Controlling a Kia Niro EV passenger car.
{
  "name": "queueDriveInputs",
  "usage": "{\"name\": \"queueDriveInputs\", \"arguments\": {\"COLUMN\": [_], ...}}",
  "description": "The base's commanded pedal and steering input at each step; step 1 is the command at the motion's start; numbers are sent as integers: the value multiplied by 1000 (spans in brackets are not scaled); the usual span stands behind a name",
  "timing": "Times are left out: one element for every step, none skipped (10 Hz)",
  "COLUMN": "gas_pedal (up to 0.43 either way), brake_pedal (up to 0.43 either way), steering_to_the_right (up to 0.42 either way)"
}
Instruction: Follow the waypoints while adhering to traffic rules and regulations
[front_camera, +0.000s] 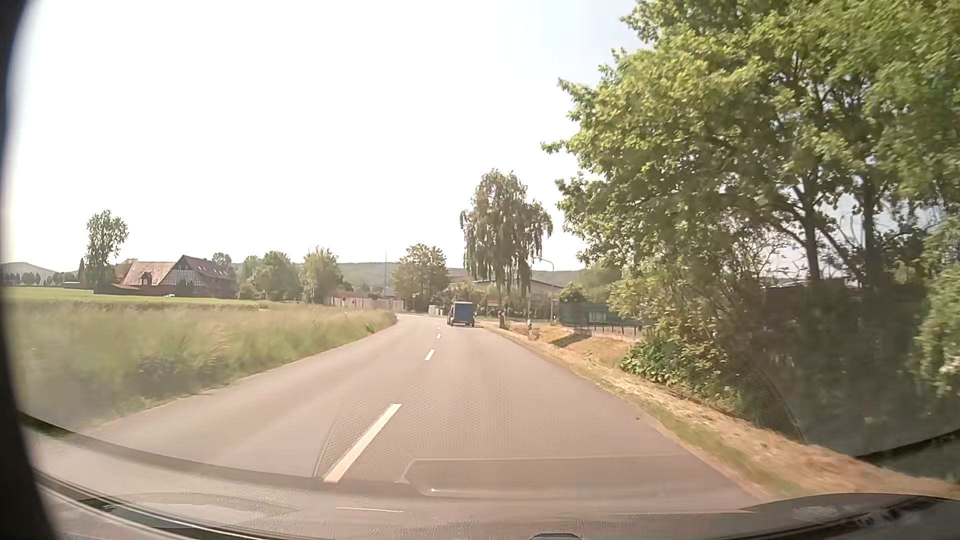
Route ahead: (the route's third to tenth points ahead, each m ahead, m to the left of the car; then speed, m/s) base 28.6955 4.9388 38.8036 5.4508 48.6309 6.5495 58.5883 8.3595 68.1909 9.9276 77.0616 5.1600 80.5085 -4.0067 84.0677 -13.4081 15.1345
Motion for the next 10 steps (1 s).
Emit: {"name": "queueDriveInputs", "arguments": {"gas_pedal": [157, 157, 157, 157, 157, 157, 157, 157, 157, 157], "brake_pedal": [0, 0, 0, 0, 0, 0, 0, 0, 0, 0], "steering_to_the_right": [-28, -28, -25, -22, -20, -19, -18, -16, -16, -16]}}
